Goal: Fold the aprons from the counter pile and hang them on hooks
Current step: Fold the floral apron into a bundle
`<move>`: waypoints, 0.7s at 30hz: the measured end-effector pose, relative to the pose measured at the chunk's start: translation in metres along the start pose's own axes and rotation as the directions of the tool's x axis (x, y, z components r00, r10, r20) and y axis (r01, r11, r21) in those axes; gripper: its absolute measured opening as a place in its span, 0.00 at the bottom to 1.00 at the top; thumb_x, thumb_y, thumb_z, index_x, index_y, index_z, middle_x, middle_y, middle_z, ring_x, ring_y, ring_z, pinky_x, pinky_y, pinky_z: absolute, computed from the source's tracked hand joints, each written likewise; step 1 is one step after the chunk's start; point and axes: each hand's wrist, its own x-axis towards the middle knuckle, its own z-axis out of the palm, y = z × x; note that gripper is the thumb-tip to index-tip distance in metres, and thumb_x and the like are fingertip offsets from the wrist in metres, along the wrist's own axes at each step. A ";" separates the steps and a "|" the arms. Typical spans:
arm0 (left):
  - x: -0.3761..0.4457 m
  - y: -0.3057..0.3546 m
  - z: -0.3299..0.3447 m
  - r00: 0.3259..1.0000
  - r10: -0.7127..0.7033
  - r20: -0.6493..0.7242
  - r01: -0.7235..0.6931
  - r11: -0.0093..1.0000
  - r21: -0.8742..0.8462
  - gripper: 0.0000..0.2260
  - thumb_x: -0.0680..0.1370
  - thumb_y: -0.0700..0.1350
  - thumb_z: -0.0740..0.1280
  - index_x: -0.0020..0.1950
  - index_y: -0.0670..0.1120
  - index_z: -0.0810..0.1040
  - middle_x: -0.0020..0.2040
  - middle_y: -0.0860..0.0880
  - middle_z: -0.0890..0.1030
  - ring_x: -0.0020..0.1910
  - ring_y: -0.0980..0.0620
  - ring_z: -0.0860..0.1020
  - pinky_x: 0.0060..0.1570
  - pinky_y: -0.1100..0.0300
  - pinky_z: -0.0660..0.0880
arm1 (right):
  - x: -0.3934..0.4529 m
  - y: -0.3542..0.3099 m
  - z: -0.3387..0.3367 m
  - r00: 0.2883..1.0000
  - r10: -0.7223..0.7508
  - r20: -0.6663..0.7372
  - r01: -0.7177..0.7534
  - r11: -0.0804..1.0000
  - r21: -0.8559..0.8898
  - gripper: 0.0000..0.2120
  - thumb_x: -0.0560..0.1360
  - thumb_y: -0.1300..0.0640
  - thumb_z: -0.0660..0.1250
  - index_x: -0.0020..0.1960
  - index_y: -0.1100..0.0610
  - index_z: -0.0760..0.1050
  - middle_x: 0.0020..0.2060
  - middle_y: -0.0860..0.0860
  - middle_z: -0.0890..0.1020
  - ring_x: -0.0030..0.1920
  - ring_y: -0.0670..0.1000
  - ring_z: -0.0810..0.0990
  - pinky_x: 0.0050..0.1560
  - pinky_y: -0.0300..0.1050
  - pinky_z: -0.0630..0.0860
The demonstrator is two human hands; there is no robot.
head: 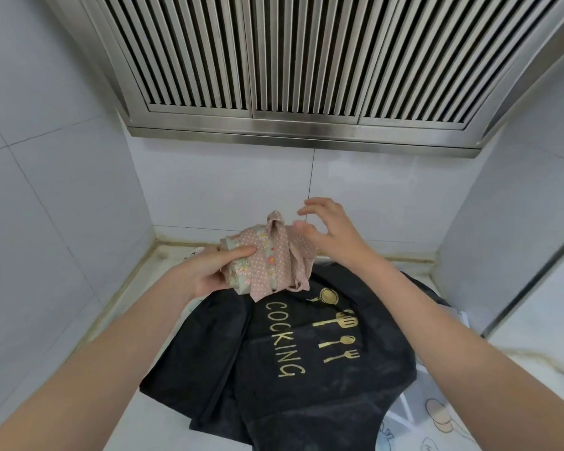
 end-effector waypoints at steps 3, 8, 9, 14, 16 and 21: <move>-0.008 0.006 0.013 0.991 0.003 0.131 -0.018 0.993 0.115 0.22 0.66 0.44 0.73 0.59 0.46 0.75 0.54 0.47 0.83 0.53 0.50 0.81 0.48 0.55 0.79 | -0.001 -0.012 0.003 0.964 -0.046 0.263 0.099 0.976 -0.193 0.20 0.77 0.40 0.58 0.53 0.56 0.73 0.49 0.51 0.77 0.51 0.52 0.75 0.54 0.48 0.71; -0.017 0.010 0.033 0.969 0.162 0.188 -0.217 0.920 0.327 0.23 0.72 0.39 0.72 0.63 0.49 0.68 0.55 0.50 0.79 0.53 0.55 0.79 0.46 0.62 0.78 | -0.004 -0.015 0.002 0.998 -0.052 0.030 0.057 0.976 -0.209 0.19 0.82 0.52 0.55 0.32 0.54 0.64 0.28 0.46 0.69 0.31 0.48 0.70 0.33 0.42 0.63; -0.018 0.013 0.038 0.948 0.239 0.211 -0.308 0.857 0.412 0.21 0.73 0.38 0.72 0.62 0.48 0.68 0.53 0.51 0.79 0.51 0.56 0.78 0.44 0.65 0.77 | -0.003 -0.013 -0.001 0.998 0.054 -0.032 -0.056 0.995 -0.085 0.22 0.82 0.53 0.56 0.29 0.54 0.62 0.25 0.46 0.68 0.29 0.47 0.68 0.31 0.40 0.62; -0.012 0.024 0.050 0.869 0.354 0.347 -0.494 0.570 0.656 0.18 0.72 0.40 0.73 0.53 0.51 0.68 0.48 0.52 0.77 0.49 0.54 0.77 0.49 0.62 0.74 | -0.001 -0.007 -0.013 0.894 0.448 0.024 -0.438 0.861 0.260 0.24 0.80 0.52 0.59 0.27 0.56 0.63 0.26 0.51 0.69 0.29 0.48 0.69 0.35 0.42 0.66; -0.007 0.019 0.042 0.901 0.350 0.255 -0.432 0.679 0.593 0.20 0.71 0.38 0.74 0.56 0.47 0.68 0.50 0.49 0.77 0.52 0.50 0.77 0.55 0.55 0.75 | -0.003 -0.011 -0.028 0.885 0.457 0.085 -0.456 0.821 0.342 0.19 0.80 0.50 0.59 0.34 0.58 0.72 0.34 0.52 0.76 0.34 0.48 0.73 0.44 0.43 0.72; -0.003 0.013 0.039 0.898 0.396 0.189 -0.429 0.701 0.570 0.21 0.70 0.38 0.75 0.55 0.49 0.69 0.52 0.47 0.79 0.53 0.49 0.79 0.55 0.53 0.76 | -0.002 -0.019 -0.048 0.856 0.492 0.158 -0.515 0.836 0.188 0.21 0.74 0.43 0.67 0.44 0.64 0.77 0.38 0.53 0.80 0.38 0.50 0.78 0.45 0.41 0.78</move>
